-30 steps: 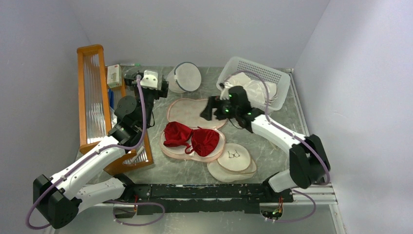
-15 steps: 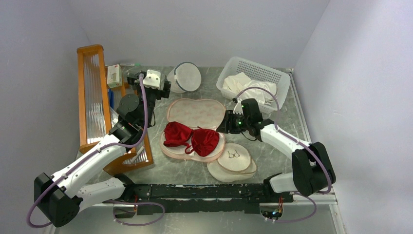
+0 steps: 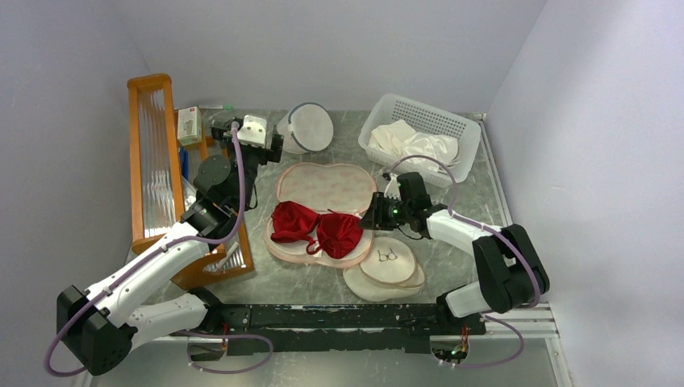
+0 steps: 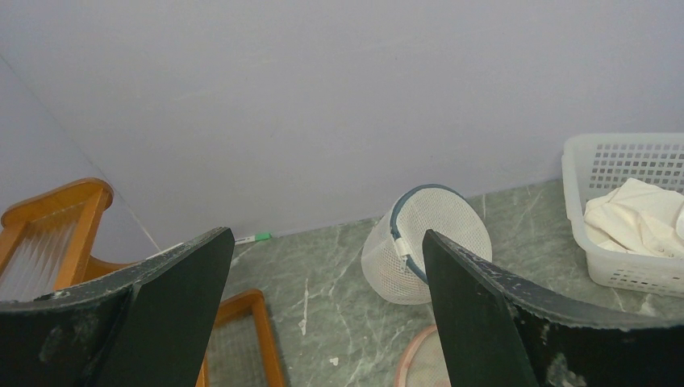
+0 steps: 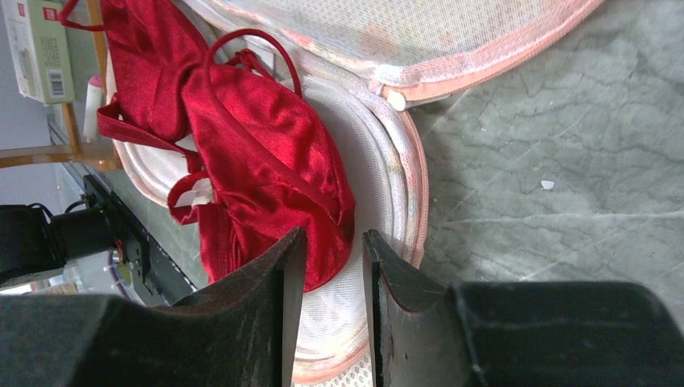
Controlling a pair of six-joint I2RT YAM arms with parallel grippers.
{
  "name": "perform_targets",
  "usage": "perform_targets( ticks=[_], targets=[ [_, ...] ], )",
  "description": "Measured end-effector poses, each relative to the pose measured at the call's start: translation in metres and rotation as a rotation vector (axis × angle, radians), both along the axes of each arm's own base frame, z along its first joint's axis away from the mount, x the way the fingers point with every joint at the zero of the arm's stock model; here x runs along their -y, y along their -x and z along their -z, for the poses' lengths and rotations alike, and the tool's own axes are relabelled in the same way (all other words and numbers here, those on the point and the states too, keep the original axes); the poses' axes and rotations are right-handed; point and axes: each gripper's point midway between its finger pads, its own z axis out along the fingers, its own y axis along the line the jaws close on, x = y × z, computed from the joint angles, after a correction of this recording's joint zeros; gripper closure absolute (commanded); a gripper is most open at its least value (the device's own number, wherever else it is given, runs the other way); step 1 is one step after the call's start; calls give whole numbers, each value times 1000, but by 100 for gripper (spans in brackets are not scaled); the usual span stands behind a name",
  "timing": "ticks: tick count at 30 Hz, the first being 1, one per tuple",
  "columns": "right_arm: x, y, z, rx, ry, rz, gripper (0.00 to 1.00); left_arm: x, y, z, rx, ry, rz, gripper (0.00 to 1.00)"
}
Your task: Unzip the laundry bag and remove the bra
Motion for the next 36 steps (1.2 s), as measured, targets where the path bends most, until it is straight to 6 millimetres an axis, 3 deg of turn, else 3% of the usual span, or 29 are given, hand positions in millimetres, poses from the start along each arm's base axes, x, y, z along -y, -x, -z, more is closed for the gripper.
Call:
perform_targets(
  ticks=[18,22,27,31,36],
  targets=[
    [-10,-8,13,-27,-51,15,72,0,0,1,-5,-4,0,1],
    [-14,-11,9,-23,-81,17,86,0,0,1,-5,-4,1,1],
    [-18,-11,4,-24,-118,19,97,0,0,1,-5,-4,1,1],
    [-21,-8,-9,-20,-157,19,100,0,0,1,-5,-3,1,1],
    [-28,-6,-48,25,-247,8,100,1,0,-1,-4,0,5,1]
  ],
)
